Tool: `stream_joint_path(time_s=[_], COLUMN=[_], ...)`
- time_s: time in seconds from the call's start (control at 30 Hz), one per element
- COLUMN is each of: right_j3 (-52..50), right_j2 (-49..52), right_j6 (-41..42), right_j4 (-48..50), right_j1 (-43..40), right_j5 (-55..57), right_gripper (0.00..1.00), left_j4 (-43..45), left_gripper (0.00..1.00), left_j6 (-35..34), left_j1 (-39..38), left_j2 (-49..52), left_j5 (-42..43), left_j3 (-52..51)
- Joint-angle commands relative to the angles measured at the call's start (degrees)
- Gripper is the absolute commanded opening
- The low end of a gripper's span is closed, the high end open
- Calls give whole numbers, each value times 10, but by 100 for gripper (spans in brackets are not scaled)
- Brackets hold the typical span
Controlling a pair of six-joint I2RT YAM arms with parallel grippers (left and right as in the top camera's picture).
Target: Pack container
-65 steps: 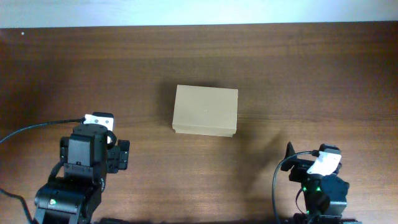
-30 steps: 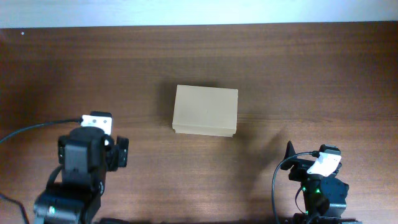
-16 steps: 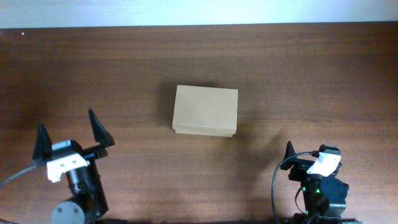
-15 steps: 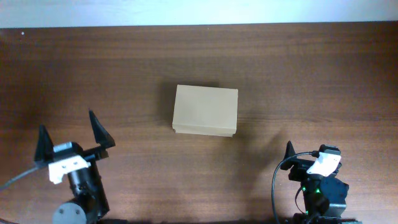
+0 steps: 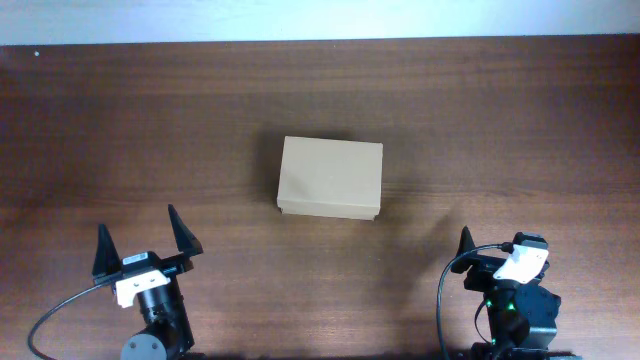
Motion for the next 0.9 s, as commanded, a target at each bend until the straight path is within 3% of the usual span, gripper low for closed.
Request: stream_joint_path(time_s=[0.0, 0.4, 0.87], right_j3=[-4, -4, -4], right_j2=[-6, -6, -6], right_j6=[-4, -4, -4], right_j4=[1, 1, 1], right_j1=[-4, -4, -4], right_j5=[-1, -1, -1], right_gripper=[99, 99, 99], left_j4=[-26, -212, -212], left_gripper=[99, 99, 99], left_j6=[3, 3, 3], left_j1=[3, 53, 52], left_j2=[-6, -6, -6], left_j5=[7, 7, 7], left_j3=[-5, -5, -5])
